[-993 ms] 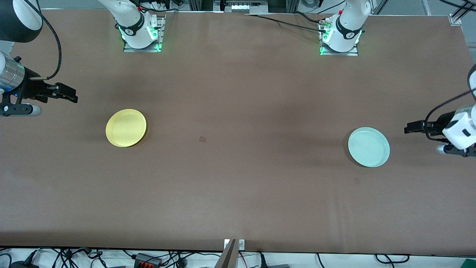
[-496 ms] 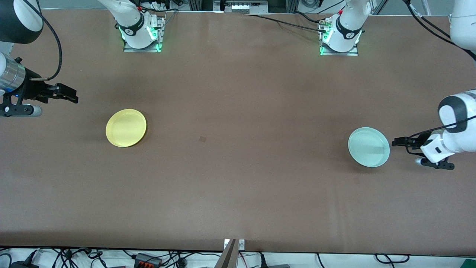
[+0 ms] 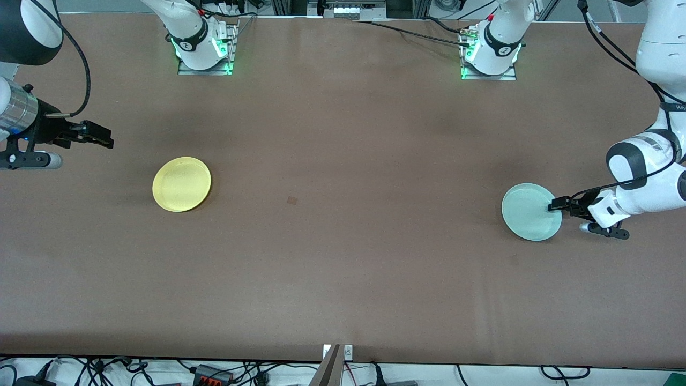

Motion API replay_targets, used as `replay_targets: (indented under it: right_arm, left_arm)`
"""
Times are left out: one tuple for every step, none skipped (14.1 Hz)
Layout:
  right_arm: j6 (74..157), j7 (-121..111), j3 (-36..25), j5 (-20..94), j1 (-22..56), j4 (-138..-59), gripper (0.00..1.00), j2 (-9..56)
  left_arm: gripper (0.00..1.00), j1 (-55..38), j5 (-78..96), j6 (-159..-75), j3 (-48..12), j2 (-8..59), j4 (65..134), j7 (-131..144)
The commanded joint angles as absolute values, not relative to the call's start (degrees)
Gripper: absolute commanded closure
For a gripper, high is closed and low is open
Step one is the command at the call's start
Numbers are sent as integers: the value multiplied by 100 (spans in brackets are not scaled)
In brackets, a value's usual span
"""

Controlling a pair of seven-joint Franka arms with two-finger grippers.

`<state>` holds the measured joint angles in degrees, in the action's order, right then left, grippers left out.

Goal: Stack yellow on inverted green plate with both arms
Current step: 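Move the left gripper to green while the right gripper approaches the yellow plate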

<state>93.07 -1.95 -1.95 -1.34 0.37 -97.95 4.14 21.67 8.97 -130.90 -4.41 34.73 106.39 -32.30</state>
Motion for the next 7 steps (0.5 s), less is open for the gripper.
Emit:
replay_targets:
  right_arm:
    - [9281,-220,-202,-167,-96,-9800,0,781]
    - [9290,-211,-202,-167,-123,-9800,0,965]
    - [9281,-202,-202,-158,-123,-9800,0,1132]
    - [9299,-193,-202,-141,-140,-9800,0,1351]
    - [9342,-185,-202,-141,-184,-9800,0,1554]
    - [9421,-185,-202,-158,-211,-9782,0,1764]
    - [9509,-176,-211,-210,-228,-9782,0,1906]
  left_arm:
    - [50,2294,1055,-13175,-527,3507,10661,-3559]
    - [56,2303,1046,-13175,-527,3516,10644,-3568]
    - [63,2303,1046,-13175,-527,3542,10635,-3568]
    - [70,2303,1055,-13175,-527,3559,10635,-3568]
    - [80,2303,1046,-13166,-527,3568,10617,-3568]
    - [89,2303,1046,-13157,-527,3568,10617,-3568]
    - [98,2294,1046,-13140,-527,3560,10608,-3568]
